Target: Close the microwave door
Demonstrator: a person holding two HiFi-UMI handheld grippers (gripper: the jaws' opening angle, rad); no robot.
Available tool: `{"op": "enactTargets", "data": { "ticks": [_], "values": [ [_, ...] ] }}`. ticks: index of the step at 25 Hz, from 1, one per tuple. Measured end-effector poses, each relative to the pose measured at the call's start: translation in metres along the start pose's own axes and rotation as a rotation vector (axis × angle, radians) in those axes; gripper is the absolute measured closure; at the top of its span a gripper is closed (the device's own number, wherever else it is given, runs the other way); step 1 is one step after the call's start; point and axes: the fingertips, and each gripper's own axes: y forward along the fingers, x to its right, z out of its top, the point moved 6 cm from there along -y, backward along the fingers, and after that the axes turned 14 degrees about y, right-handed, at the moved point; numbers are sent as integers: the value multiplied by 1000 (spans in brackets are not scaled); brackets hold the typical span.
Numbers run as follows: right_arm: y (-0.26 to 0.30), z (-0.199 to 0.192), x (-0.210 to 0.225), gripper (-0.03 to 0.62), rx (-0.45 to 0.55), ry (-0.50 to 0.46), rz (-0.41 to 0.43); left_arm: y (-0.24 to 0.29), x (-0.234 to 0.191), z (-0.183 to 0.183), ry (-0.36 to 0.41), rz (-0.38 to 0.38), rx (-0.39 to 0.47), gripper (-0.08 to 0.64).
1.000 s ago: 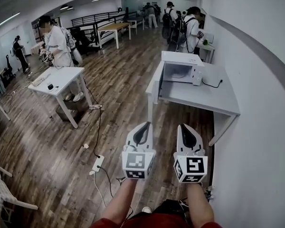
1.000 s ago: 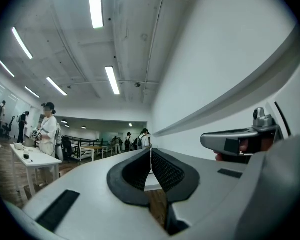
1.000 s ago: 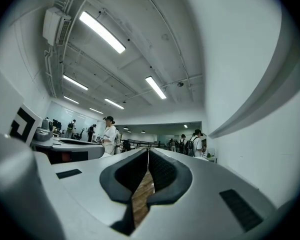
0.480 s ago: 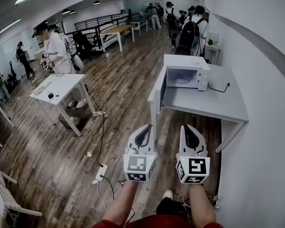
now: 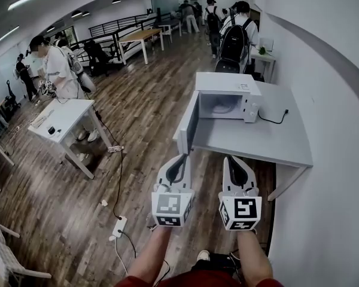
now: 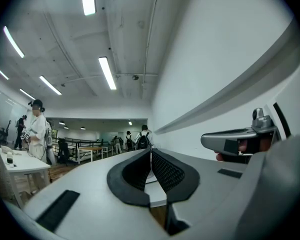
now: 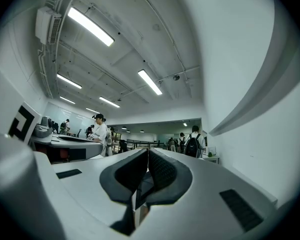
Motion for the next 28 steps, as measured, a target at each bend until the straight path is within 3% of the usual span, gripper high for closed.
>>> {"op": "enactTargets", "data": {
  "ticks": [11, 21, 28],
  "values": [
    [67, -27, 58, 565, -44, 48, 18, 76, -3, -32, 18, 37, -48, 531],
    [126, -63, 52, 565, -108, 41, 38, 115, -42, -78, 6, 51, -78, 531],
    [180, -91, 40, 565, -165, 48, 34, 144, -74, -117, 27, -12, -84, 531]
  ]
}}
